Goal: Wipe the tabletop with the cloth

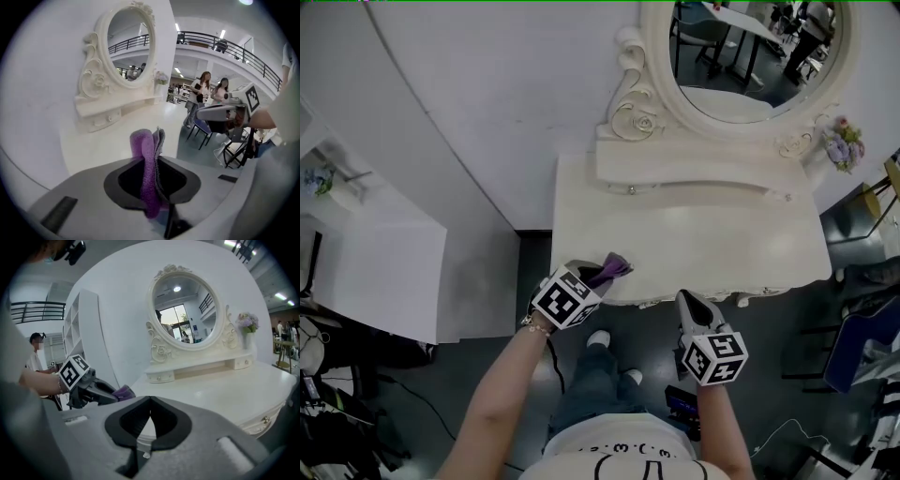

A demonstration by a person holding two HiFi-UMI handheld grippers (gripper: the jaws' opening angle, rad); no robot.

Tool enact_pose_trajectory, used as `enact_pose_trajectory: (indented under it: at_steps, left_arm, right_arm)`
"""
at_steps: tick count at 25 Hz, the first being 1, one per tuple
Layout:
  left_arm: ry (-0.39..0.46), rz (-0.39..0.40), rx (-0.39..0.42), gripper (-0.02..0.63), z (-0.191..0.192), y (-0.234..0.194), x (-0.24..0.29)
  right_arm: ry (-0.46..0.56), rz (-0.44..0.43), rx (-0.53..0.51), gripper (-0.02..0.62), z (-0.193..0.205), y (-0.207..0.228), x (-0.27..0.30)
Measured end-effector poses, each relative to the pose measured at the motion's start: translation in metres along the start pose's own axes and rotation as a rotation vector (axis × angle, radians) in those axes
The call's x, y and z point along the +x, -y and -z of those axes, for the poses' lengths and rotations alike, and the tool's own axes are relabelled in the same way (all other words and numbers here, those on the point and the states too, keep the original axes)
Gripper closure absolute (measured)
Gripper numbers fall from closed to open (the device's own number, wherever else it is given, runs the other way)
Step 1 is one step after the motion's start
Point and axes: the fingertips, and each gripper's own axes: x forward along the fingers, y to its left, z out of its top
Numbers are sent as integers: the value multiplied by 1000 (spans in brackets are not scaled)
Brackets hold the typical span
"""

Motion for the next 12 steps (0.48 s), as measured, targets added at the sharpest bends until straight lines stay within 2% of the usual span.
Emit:
enact_pose_trajectory:
  at_steps: [5, 9, 12]
  left_arm:
    - [-48, -195, 154, 532, -28, -88, -12]
    - [-77, -352, 225, 532, -43, -168, -12]
    - [-96, -456, 311, 532, -58, -227, -2]
  right_arm:
    - [7, 22, -8, 595, -11, 5, 9]
    - [-2, 48, 1, 595, -16, 11, 27]
    - [-27, 79, 14, 595, -16, 19, 42]
